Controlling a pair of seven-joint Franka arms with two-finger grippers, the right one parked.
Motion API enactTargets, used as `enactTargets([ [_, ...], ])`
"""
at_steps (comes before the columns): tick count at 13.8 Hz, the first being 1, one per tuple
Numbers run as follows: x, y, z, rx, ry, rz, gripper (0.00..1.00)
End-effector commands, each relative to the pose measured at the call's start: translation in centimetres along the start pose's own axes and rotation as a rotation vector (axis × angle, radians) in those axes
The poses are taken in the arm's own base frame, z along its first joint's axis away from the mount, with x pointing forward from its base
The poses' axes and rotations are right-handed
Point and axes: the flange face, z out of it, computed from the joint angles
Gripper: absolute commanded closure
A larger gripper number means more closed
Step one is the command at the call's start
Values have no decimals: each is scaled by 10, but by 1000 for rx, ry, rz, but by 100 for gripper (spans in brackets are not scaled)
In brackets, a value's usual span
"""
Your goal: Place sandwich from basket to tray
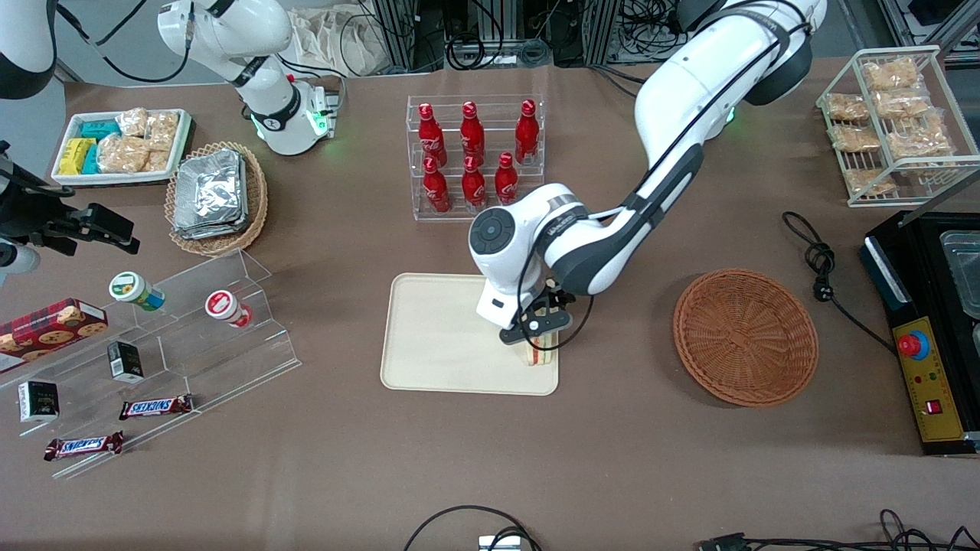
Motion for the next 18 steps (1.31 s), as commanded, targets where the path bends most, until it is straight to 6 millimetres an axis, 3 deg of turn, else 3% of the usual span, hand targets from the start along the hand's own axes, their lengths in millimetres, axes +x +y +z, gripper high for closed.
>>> enactTargets([
  [1, 26, -46, -54, -17, -42, -14, 0],
  [4, 62, -128, -95, -67, -131, 58, 0],
  [7, 80, -194, -98, -57, -137, 41, 0],
  [10, 68, -235, -114, -53, -109, 121, 0],
  [14, 78, -309, -116, -120, -109, 190, 0],
  [18, 84, -388, -147, -200, -140, 284, 0],
])
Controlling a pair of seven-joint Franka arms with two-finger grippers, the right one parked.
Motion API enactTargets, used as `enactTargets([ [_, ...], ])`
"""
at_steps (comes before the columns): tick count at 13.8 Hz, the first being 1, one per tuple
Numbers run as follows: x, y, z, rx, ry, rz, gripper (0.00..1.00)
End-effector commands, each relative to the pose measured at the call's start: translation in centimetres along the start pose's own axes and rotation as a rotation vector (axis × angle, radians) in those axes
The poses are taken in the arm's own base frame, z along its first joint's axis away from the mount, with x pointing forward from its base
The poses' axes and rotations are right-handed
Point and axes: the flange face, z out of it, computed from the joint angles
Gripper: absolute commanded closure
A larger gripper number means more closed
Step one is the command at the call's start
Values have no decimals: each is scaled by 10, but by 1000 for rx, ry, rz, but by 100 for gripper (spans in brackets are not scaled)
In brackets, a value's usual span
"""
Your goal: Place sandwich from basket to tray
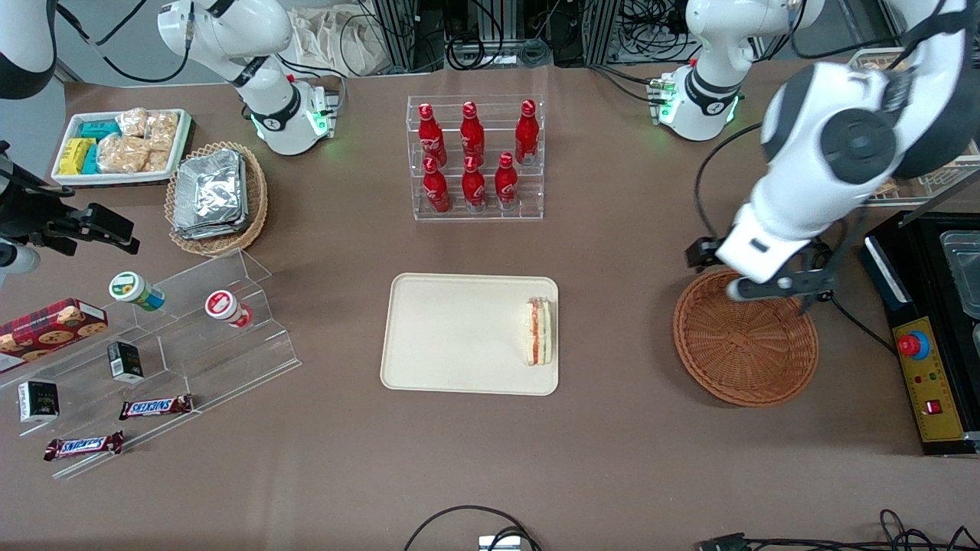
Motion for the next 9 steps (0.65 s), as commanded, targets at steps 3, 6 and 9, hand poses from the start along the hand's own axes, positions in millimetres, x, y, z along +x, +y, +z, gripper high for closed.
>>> enactTargets([
  [3, -41, -29, -48, -16, 13, 94, 0],
  [6, -38, -30, -58, -3, 6, 97, 0],
  [9, -33, -33, -68, -4, -1, 90, 0],
])
